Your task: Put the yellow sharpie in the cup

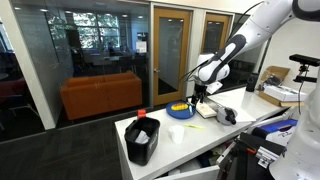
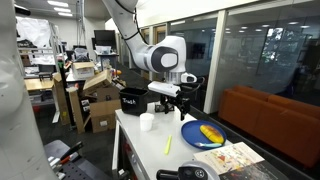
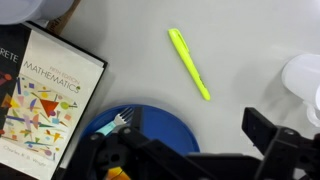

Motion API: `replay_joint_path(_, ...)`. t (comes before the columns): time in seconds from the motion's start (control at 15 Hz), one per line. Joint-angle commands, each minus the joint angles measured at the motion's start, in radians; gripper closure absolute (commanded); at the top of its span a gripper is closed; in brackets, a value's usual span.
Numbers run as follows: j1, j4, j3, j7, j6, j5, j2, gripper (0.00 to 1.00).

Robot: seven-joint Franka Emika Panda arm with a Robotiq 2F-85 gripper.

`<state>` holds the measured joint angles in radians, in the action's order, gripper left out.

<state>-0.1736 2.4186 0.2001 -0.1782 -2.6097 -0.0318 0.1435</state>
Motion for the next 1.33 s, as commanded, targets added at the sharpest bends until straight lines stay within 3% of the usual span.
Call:
replay_joint_path(0.0, -0.009, 0.000, -0.010, 0.004, 0.003, -0.004, -0.002, 0.00)
replay_joint_path(0.47, -0.001, -0.002, -0.026, -0.024, -0.021, -0.040, 0.065, 0.00)
replay_joint_path(1.27, -0.081, -0.012, -0.108, -0.341, -0.219, -0.069, 0.279, 0.00)
